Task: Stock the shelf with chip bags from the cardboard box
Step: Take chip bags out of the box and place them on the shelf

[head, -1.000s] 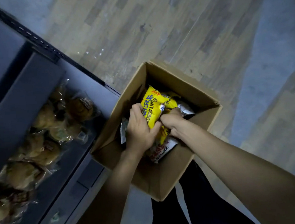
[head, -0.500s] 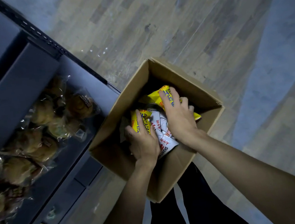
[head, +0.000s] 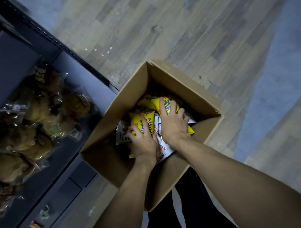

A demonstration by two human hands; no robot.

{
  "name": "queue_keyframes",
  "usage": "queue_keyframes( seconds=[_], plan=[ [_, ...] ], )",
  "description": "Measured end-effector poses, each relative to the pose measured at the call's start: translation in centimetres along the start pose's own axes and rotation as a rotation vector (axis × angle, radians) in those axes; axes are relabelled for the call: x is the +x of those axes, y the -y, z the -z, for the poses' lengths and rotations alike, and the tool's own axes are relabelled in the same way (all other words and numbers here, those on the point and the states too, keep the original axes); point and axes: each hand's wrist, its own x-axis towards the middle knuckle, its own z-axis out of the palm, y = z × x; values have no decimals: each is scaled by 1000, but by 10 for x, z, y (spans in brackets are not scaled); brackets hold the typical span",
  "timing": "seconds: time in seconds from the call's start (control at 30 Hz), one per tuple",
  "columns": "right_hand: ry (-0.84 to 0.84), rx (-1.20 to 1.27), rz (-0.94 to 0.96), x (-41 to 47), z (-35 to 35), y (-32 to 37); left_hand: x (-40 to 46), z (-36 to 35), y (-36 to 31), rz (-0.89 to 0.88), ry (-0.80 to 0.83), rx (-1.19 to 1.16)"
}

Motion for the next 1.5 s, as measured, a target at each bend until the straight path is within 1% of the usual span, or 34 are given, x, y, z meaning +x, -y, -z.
queue_keyframes(
  seconds=[0.07,0.2,0.3,0.37,0.57,0.7,0.87,1.03,1.13,1.33,1.43,1.5],
  plan=[
    [-61,13,-6,-6,2,0,-2,12,7,44,11,-74],
    [-74,41,26,-17,13,-3,-10,31,21,48,49,-388],
    [-102,69,77,-29,25,-8,-24,54,32,70,-28,-563],
    [-136,86,120,-40,35,-11,-37,64,37,89,-69,-633],
    [-218,98,215,-69,58,-10,-71,98,60,118,-123,-603],
    [-234,95,278,-95,73,-4,-102,116,79,189,-165,-644],
    [-297,89,348,-131,91,16,-135,116,106,233,-329,-672],
    [-386,48,447,-191,99,41,-188,127,141,311,-365,-613],
    [-432,52,499,-234,102,54,-229,138,167,336,-434,-638],
    [-503,91,633,-323,117,89,-323,155,218,434,-591,-605],
    [-587,115,743,-367,128,111,-366,167,245,513,-666,-569],
    [-639,148,830,-394,140,126,-391,177,267,547,-754,-542]
  ],
)
